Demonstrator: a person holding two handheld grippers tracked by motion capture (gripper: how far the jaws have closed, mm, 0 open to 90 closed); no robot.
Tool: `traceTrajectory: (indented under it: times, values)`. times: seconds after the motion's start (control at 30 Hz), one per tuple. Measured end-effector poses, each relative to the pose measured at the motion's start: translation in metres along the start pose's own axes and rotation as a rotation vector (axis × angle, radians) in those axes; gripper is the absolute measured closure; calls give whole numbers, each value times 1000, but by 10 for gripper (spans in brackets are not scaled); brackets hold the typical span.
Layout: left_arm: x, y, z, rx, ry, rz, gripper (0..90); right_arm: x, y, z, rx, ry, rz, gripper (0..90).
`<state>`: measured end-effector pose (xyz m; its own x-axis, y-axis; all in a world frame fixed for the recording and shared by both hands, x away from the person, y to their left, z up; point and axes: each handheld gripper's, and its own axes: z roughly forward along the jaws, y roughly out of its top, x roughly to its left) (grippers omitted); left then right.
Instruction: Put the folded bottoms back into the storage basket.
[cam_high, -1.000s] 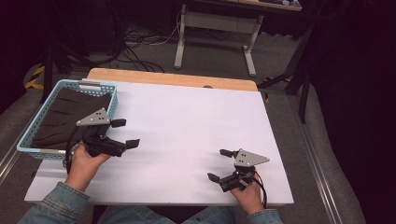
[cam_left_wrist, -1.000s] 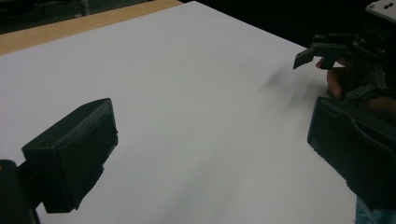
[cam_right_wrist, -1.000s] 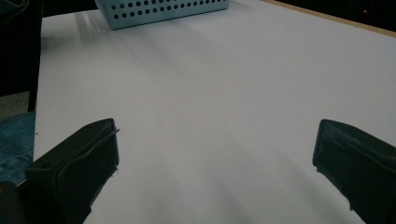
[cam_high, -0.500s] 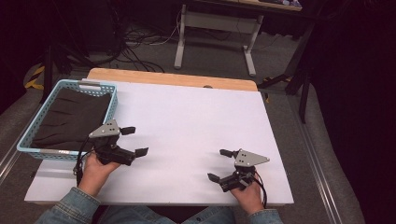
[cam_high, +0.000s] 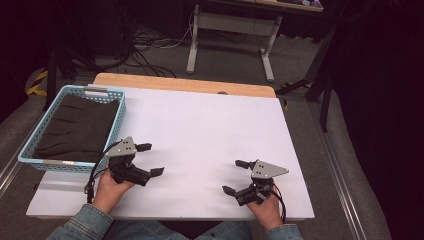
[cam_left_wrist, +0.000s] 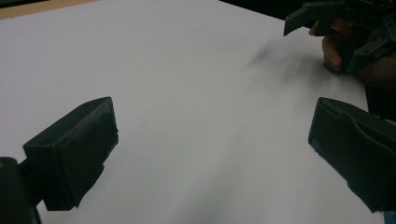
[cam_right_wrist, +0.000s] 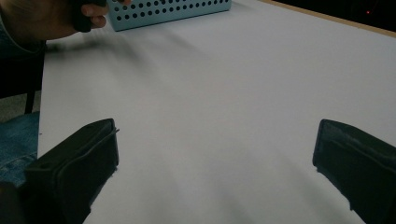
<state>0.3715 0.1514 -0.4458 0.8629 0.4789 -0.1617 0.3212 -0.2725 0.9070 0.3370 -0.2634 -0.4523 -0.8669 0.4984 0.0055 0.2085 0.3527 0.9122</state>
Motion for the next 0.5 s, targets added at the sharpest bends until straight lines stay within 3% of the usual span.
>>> traceTrajectory:
  times: [0.5]
  values:
    - [-7,-16,20,73,-4,34,1,0,0,0,0,5,0,9]
